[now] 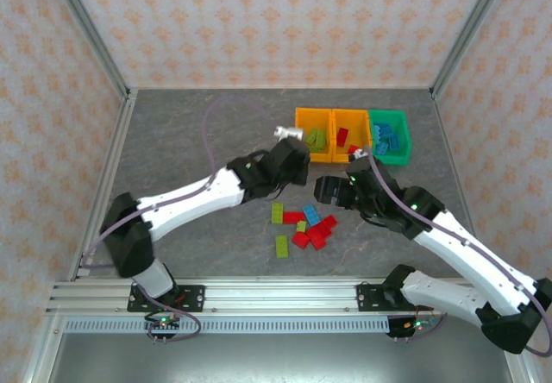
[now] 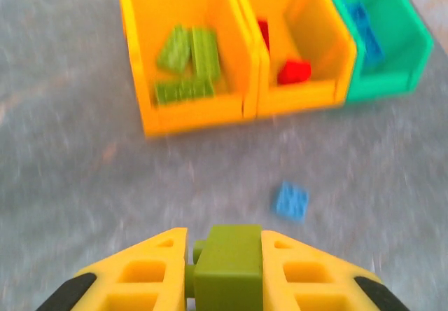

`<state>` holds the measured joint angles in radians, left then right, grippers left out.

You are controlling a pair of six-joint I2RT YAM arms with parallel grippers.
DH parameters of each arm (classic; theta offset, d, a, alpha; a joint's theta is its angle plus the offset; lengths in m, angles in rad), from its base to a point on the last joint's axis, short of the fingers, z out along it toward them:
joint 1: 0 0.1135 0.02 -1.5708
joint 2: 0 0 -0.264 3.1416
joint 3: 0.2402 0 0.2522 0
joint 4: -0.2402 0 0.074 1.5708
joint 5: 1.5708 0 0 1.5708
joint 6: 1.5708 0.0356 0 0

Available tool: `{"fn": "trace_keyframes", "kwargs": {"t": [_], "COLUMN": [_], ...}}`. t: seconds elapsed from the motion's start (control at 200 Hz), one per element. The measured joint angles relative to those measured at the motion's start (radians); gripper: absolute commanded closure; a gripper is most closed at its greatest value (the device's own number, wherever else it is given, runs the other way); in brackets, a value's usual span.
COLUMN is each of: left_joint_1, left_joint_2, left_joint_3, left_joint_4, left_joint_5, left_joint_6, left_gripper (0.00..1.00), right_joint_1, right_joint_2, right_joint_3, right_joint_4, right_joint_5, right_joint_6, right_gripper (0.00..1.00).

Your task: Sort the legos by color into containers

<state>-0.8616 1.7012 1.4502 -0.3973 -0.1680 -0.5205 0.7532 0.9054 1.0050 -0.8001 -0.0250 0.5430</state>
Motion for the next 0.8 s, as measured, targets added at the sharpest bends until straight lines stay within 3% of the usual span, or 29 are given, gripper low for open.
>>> {"fn": "trace_keyframes", "kwargs": {"t": [0.195,0.325,0.41,0.646,0.801], "left_joint_1": [0.097,0.13,0.136,0.133,0.103], "left_joint_2": [0.413,0.652,0.735,0.719,0.459], "left_joint_3": [0.44,0.699,0.775,0.756,0.49], "left_joint_4": [0.0,-0.041,-0.062,-0.073,-0.029], "left_joint_5": [-0.075,-0.095,-0.095,-0.075,-0.061], "left_joint_6": [0.101,0.152,0.175,0.212,0.234], "left_gripper": [0.79,0.63,0.59,0.52,0.51], "right_joint_1": [0.0,0.0,0.0,0.0,0.0], "right_joint_2": [-0.075,-0.08,-0.089,-0.14,-0.117], "right_joint_3": [-0.024,-0.024,-0.025,-0.058,-0.1], "right_joint_4": [-0.001,-0.005,-0.014,-0.034,-0.034], "right_joint_5": [0.041,0.036,0.033,0.034,0.032], "right_joint_6": [0.049,0.069,0.08,0.096,0.1], "right_gripper": [0.04,0.04,0.04,0.04,0.04]}}
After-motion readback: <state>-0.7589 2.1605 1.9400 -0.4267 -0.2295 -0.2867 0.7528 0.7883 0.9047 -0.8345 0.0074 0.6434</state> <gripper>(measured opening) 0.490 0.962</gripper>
